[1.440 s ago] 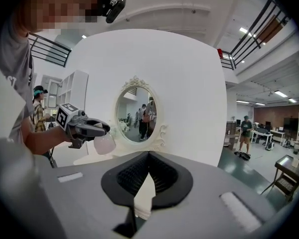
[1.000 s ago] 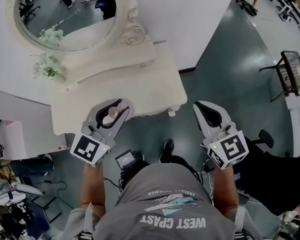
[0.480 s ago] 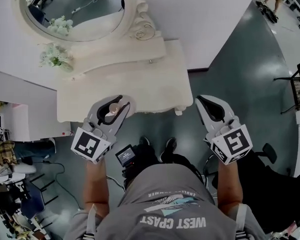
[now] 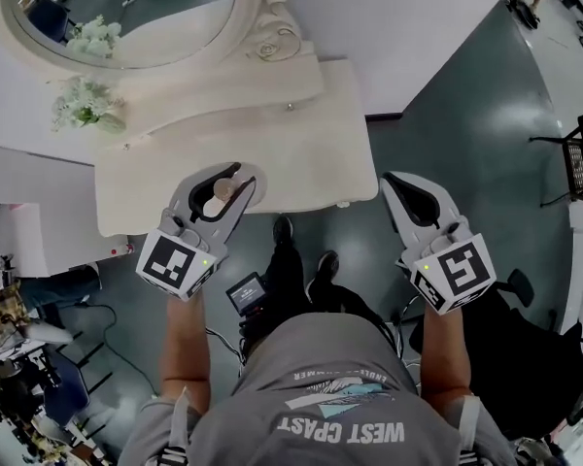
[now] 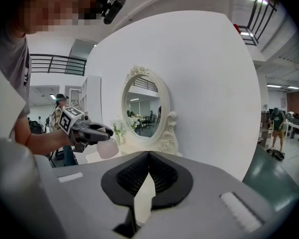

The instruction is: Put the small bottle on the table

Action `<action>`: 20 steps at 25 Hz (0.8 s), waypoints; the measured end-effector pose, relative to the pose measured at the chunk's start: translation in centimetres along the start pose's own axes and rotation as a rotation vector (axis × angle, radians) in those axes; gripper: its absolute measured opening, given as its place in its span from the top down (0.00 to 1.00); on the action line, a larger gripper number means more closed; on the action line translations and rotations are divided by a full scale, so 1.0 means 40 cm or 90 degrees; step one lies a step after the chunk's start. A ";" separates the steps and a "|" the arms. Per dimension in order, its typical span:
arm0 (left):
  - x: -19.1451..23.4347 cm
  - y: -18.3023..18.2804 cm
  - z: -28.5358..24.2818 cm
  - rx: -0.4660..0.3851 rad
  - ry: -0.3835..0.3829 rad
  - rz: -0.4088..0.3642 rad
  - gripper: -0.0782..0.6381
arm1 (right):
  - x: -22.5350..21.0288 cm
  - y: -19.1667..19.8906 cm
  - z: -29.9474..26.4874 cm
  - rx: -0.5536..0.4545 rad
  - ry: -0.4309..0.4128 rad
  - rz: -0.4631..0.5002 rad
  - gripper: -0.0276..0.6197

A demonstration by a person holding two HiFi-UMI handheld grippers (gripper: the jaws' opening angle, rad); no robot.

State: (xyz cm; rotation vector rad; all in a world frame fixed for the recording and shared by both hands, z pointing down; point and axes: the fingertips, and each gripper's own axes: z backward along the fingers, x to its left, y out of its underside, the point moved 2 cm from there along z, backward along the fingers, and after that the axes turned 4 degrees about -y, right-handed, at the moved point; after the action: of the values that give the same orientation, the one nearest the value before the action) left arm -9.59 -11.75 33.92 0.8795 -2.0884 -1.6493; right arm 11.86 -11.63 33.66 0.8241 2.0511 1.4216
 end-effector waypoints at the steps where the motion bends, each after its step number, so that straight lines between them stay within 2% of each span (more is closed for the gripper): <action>1: 0.011 0.008 -0.016 0.001 0.005 0.001 0.75 | -0.005 0.004 -0.012 0.005 0.002 -0.003 0.95; 10: 0.113 0.100 -0.155 0.022 0.039 0.017 0.75 | -0.062 0.052 -0.146 0.051 0.016 -0.028 0.95; 20: 0.170 0.226 -0.274 0.053 0.061 0.044 0.75 | -0.107 0.121 -0.266 0.086 0.008 -0.045 0.95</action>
State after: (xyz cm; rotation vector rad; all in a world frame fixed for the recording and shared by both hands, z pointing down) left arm -10.39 -23.13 44.79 0.8832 -2.1105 -1.4666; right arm 8.29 -20.21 41.95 0.7895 2.1834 1.2638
